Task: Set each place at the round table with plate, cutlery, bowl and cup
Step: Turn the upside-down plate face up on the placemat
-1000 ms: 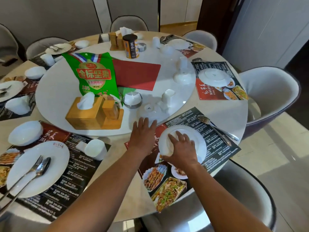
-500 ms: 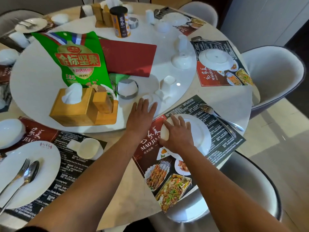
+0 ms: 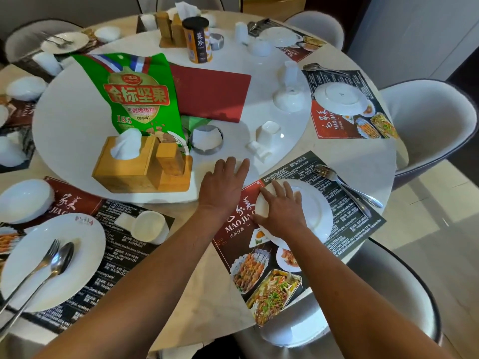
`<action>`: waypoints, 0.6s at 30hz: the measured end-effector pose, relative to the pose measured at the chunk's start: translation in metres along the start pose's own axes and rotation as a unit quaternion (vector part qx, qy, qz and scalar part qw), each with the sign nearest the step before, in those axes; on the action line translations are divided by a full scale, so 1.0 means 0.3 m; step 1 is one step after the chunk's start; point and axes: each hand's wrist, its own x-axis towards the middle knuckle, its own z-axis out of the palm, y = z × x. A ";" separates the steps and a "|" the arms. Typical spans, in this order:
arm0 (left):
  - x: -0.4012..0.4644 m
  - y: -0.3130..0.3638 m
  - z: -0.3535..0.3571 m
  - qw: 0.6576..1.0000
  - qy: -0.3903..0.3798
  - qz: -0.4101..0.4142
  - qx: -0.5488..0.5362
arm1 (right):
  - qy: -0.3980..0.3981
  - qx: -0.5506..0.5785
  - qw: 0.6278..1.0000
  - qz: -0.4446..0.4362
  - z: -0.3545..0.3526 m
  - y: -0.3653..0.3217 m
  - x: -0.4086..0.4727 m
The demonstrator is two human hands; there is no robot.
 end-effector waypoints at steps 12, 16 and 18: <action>-0.165 0.034 -0.072 0.681 -0.090 -0.573 -0.447 | 0.072 0.040 0.996 0.037 0.050 0.017 -0.188; -0.189 0.044 -0.061 0.616 -0.116 -0.610 -0.484 | 0.094 0.043 0.994 0.040 0.064 0.036 -0.251; -0.196 0.050 -0.058 0.595 -0.111 -0.621 -0.499 | 0.109 0.055 0.992 0.035 0.080 0.043 -0.276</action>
